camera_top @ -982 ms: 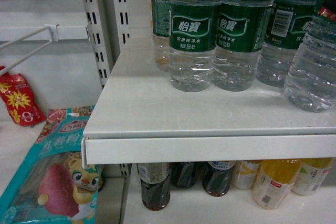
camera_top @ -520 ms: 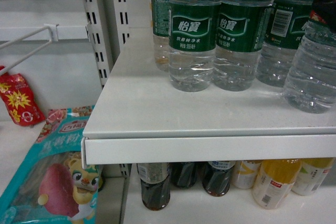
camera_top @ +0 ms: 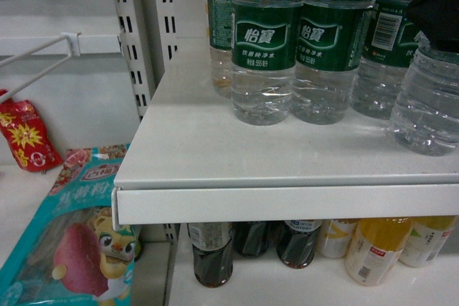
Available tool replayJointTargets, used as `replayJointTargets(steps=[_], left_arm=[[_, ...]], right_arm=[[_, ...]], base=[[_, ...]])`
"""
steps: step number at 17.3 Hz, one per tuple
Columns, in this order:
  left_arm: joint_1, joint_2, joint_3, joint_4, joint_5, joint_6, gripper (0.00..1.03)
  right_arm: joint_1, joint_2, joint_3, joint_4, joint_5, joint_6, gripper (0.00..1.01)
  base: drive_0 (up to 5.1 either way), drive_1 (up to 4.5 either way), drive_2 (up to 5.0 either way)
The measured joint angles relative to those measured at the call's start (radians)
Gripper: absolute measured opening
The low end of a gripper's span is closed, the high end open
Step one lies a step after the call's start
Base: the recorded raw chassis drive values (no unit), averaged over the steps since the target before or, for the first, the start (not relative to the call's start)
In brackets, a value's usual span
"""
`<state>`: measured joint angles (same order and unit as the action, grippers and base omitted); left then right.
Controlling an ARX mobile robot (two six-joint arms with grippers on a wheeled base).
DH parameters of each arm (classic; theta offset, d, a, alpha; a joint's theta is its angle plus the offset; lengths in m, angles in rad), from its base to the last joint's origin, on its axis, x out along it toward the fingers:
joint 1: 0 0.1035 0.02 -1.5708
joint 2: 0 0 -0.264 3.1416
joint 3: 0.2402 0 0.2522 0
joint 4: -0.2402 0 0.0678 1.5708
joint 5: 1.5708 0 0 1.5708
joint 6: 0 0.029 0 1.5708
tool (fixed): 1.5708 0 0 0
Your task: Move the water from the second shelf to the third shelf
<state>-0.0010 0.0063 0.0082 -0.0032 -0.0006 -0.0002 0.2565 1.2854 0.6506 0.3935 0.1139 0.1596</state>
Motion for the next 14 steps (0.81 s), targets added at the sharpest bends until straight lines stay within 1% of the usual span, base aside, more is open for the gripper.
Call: replayJointTargets(steps=[3, 6, 7, 8, 10, 11, 12, 13, 14], left_arm=[[0.000, 0.000, 0.000, 0.000, 0.000, 0.000, 0.98], [0.000, 0.000, 0.000, 0.000, 0.000, 0.000, 0.98], [0.000, 0.000, 0.000, 0.000, 0.000, 0.000, 0.98], [0.000, 0.000, 0.000, 0.000, 0.000, 0.000, 0.98], [0.000, 0.000, 0.000, 0.000, 0.000, 0.000, 0.98], [0.000, 0.000, 0.000, 0.000, 0.000, 0.000, 0.98], [0.000, 0.000, 0.000, 0.000, 0.001, 0.000, 0.98], [0.000, 0.000, 0.000, 0.000, 0.000, 0.000, 0.98], [0.000, 0.000, 0.000, 0.000, 0.000, 0.000, 0.98]], right_arm=[[0.012, -0.084, -0.031, -0.035, 0.000, -0.003, 0.98], [0.012, -0.177, -0.064, -0.098, -0.019, -0.003, 0.98], [0.009, -0.262, -0.096, -0.147, -0.032, -0.004, 0.98], [0.002, -0.303, -0.111, -0.169, -0.039, -0.003, 0.98], [-0.016, -0.381, -0.133, -0.217, -0.040, -0.003, 0.98], [-0.015, -0.420, -0.140, -0.231, -0.029, -0.006, 0.98], [-0.008, -0.468, -0.200, -0.081, 0.060, -0.053, 0.88], [-0.008, -0.504, -0.232, -0.044, 0.091, -0.074, 0.83], [-0.008, -0.531, -0.251, -0.042, 0.106, -0.091, 0.79]], base=[[0.0, 0.00, 0.0], [0.0, 0.00, 0.0], [0.0, 0.00, 0.0], [0.0, 0.00, 0.0], [0.0, 0.00, 0.0], [0.0, 0.00, 0.0], [0.0, 0.00, 0.0], [0.0, 0.00, 0.0], [0.0, 0.00, 0.0]])
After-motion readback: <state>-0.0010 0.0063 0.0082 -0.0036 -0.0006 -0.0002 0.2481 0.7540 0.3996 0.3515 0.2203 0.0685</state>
